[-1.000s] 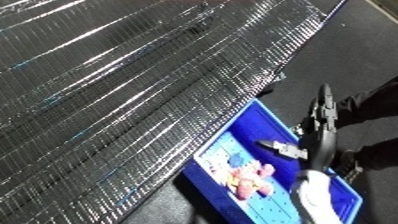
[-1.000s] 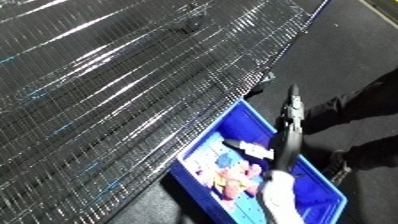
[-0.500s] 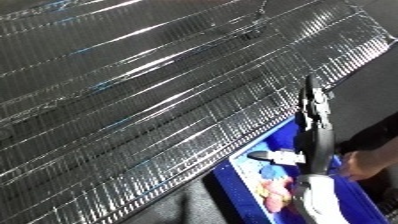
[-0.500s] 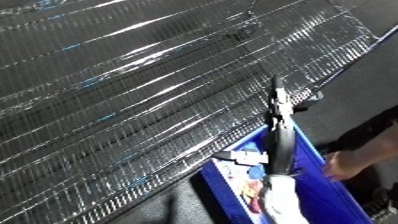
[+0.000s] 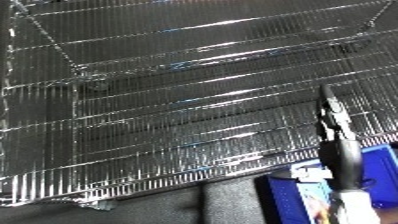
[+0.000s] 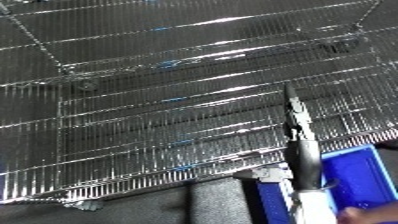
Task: Pick up the object and place it into the box
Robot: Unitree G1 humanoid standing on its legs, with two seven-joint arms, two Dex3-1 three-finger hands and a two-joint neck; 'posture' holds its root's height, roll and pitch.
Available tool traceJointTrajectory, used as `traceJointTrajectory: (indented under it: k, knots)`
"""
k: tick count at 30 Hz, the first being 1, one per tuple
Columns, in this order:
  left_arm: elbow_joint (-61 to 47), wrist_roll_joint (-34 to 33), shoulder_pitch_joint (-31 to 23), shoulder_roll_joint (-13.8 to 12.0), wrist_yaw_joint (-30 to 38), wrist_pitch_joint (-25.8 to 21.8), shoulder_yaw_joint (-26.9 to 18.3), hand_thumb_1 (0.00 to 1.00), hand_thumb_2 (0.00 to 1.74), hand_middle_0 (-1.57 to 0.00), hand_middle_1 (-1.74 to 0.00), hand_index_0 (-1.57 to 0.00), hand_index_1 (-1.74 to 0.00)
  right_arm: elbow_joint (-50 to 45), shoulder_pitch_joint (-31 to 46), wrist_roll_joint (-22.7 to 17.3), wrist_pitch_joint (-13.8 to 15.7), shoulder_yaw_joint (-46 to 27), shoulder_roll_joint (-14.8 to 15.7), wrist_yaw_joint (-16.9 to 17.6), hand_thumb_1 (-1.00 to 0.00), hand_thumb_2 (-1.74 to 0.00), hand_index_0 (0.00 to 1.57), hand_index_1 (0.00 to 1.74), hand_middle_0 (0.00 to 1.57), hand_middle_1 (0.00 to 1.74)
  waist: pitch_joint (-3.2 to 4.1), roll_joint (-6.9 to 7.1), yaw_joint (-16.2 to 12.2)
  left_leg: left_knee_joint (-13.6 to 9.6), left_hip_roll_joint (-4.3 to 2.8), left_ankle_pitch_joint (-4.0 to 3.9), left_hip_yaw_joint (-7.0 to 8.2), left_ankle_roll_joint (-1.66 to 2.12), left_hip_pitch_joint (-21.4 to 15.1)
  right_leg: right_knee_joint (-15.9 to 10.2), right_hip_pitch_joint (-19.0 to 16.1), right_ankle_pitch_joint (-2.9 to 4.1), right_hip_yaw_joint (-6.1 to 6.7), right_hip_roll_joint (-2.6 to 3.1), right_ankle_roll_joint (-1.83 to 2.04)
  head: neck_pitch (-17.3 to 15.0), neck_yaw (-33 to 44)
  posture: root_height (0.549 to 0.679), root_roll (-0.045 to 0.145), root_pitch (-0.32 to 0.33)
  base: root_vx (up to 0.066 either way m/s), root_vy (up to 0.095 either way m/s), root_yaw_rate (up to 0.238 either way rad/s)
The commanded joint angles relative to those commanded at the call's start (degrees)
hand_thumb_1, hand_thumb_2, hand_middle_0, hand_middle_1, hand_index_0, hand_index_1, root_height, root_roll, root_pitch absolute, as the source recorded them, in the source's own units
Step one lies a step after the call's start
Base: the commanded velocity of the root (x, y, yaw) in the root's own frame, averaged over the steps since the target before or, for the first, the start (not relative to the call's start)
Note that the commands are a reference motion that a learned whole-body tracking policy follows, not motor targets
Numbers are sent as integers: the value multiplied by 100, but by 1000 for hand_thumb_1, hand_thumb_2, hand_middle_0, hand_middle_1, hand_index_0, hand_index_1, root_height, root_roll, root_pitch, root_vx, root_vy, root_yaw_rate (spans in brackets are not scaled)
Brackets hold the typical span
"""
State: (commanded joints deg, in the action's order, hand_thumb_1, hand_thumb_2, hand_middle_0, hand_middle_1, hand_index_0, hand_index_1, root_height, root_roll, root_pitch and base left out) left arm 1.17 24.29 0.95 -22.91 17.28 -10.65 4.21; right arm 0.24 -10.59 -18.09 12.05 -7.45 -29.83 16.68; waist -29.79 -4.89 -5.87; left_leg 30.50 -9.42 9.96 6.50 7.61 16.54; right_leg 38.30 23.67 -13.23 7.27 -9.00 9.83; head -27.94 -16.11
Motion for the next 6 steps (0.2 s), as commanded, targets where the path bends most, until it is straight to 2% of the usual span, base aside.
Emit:
traceJointTrajectory:
  k: [6]
  knots:
    - [34,17,78,39,27,50,-21,1000,1740,-1570,-1740,-1570,-1740,139,-162,-111,-63,240,-9,-122,0,0,0,0,0,0,0,67,131,41,6,3,-68,-10,59,83,38,-56,-39,-9,6,-48,411,639,65,-25,3,-3,78]
